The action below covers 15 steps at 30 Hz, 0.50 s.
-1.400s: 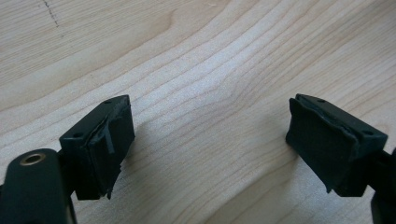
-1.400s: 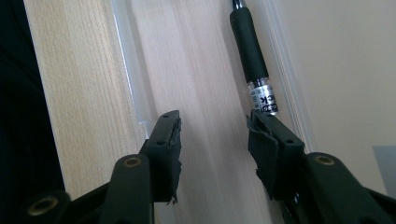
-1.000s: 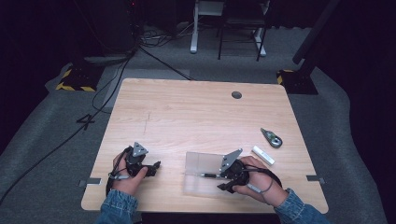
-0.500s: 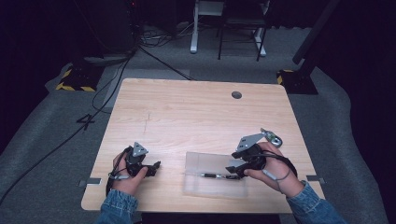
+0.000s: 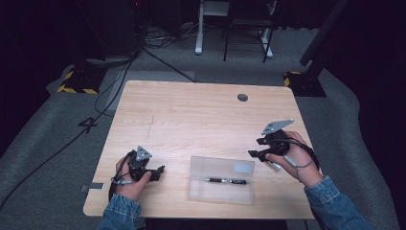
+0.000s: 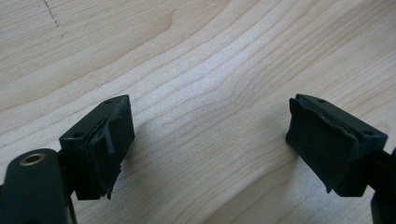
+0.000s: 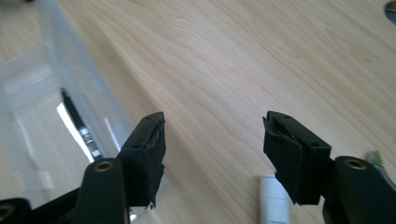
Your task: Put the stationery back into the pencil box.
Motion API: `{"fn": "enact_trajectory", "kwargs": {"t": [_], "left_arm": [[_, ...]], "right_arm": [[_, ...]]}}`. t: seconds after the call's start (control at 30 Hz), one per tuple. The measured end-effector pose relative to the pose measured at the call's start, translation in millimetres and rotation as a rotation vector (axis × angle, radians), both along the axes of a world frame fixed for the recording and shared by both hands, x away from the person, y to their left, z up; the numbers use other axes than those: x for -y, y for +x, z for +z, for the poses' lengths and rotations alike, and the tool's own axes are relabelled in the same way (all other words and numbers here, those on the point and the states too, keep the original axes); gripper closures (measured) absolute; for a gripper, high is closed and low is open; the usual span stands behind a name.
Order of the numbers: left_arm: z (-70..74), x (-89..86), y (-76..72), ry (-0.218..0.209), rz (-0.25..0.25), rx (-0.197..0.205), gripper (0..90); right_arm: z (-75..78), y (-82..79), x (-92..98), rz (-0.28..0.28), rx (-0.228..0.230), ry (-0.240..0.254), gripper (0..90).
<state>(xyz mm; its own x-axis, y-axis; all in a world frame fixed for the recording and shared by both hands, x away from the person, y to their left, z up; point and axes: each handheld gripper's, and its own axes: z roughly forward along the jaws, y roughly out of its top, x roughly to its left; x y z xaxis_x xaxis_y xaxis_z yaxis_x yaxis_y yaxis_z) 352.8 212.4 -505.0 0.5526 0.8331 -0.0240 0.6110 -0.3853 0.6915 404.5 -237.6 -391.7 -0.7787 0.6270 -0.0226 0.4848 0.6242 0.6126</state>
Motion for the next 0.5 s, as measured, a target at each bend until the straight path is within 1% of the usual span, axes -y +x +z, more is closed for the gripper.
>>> {"fn": "enact_trajectory", "kwargs": {"t": [0.03,0.07,0.17,0.2,0.27,0.37,0.4,0.43,0.5], "left_arm": [[0.0,0.0,0.0,0.0,0.0,0.0,14.9],[0.1,-0.1,0.0,0.002,0.001,0.002,15.0],[0.0,0.0,0.0,0.0,0.0,0.0,15.0],[0.0,0.0,0.0,0.0,0.0,0.0,15.0],[0.0,0.0,0.0,0.0,0.0,0.0,15.0],[0.0,0.0,0.0,0.0,0.0,0.0,15.0],[0.0,0.0,0.0,0.0,0.0,0.0,15.0],[0.0,0.0,0.0,0.0,0.0,0.0,15.0],[0.0,-0.1,0.0,0.0,0.0,0.0,15.0]], "right_arm": [[-0.8,3.9,4.3,-0.018,0.002,-0.004,39.3],[-2.5,10.1,10.9,-0.048,-0.001,-0.012,39.0],[-5.1,18.6,19.6,-0.085,-0.006,-0.018,38.4],[-5.1,18.6,19.6,-0.085,-0.006,-0.018,38.4],[-7.0,24.6,25.5,-0.114,-0.009,-0.019,38.1],[-11.4,34.4,34.5,-0.154,-0.017,-0.025,37.7],[-14.2,40.0,39.2,-0.173,-0.02,-0.036,37.3],[-14.2,40.0,39.2,-0.173,-0.02,-0.036,37.3],[-18.7,47.0,44.2,-0.196,-0.026,-0.045,37.0]]}}
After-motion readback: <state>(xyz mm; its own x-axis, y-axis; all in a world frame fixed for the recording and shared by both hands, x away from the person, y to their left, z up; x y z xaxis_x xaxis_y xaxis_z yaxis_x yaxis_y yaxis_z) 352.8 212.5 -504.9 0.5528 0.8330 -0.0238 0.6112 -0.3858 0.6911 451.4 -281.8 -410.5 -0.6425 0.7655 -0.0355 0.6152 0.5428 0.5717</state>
